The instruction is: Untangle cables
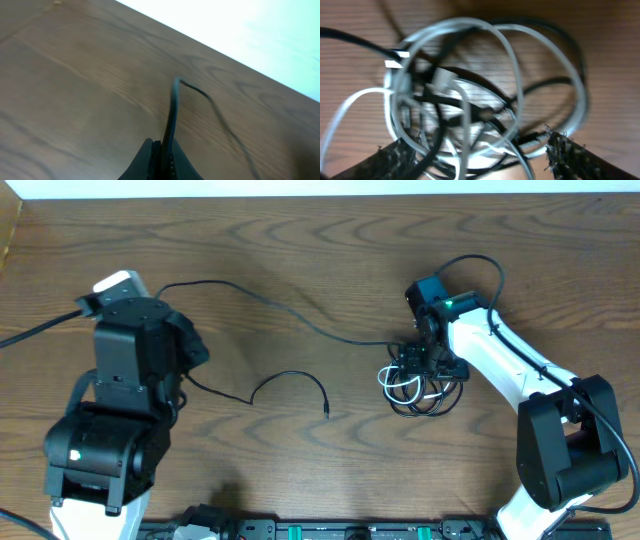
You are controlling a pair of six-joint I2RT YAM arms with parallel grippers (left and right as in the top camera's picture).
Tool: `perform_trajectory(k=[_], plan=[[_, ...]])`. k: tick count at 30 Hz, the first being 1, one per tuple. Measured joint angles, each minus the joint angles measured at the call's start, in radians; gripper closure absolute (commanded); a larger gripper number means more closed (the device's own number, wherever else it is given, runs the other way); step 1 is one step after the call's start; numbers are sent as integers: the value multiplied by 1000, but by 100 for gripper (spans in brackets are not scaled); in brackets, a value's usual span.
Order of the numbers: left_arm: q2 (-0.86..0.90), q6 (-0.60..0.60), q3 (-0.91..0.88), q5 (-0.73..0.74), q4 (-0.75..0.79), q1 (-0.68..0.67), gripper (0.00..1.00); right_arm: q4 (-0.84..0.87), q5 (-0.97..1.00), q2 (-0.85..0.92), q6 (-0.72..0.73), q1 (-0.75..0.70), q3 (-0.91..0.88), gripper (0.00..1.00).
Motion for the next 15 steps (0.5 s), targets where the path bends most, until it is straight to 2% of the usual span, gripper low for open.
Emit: perform_trajectory(k=[10, 13, 15], plan=[[0, -19, 0, -27, -61, 248, 93, -39, 121, 0, 92, -79, 0, 31], [0, -26, 0, -24, -80, 309, 92, -71, 130, 0, 98, -129, 14, 28], [0, -28, 0, -17, -82, 343, 93, -117, 134, 0, 103, -160, 51, 20]])
